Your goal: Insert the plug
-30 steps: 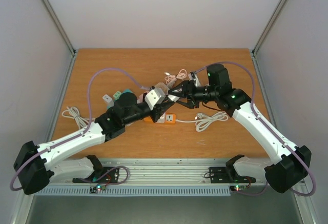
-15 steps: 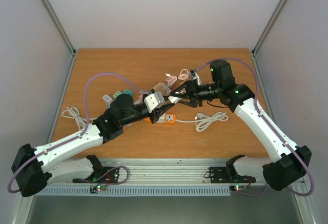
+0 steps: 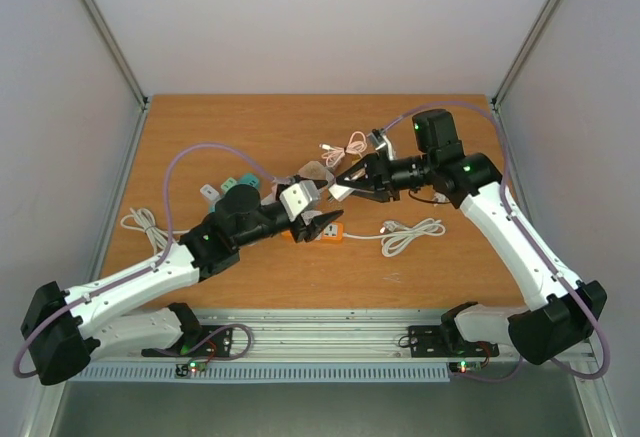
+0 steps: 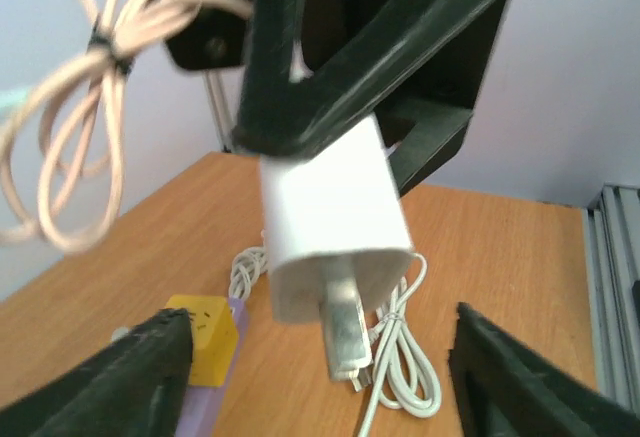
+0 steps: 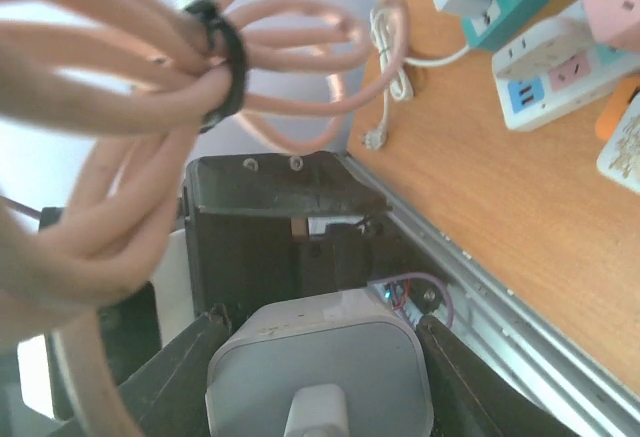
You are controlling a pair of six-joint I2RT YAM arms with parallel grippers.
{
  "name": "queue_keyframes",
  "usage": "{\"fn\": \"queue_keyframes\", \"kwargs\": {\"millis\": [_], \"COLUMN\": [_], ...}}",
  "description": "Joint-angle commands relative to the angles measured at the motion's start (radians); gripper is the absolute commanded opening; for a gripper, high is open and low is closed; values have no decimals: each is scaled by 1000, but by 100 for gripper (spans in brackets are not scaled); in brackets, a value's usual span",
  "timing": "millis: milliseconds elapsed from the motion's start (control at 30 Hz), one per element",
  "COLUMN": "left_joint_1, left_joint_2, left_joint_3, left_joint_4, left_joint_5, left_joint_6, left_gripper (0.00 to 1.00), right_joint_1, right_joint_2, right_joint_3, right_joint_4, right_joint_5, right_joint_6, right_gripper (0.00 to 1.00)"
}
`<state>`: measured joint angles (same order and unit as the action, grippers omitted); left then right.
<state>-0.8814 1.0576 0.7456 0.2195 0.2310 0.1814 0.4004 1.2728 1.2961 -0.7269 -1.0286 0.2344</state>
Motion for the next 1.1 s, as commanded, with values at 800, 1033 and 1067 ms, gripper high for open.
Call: {"fn": "queue_keyframes", "kwargs": {"millis": [800,1033,1067], "left_joint_1": [159,159,159], "left_joint_2": [-218,-230,-229], "left_joint_3": [213,196,196], "left_joint_4": [-771,-779,-779], "left_joint_5": [-420,-450,-450], "left_joint_6": [-603,-604,-602], "left_gripper": [99,99,99], "right_joint_1": [-55,-5,-2], "right_joint_2": [411,510,518], "right_joint_3": [275,346,353], "right_joint_4": [-4,-40,-46], "right_joint_5": [897,985,994], "right_joint_6": [-548,-566,-565], "right_gripper": [37,37,37]}}
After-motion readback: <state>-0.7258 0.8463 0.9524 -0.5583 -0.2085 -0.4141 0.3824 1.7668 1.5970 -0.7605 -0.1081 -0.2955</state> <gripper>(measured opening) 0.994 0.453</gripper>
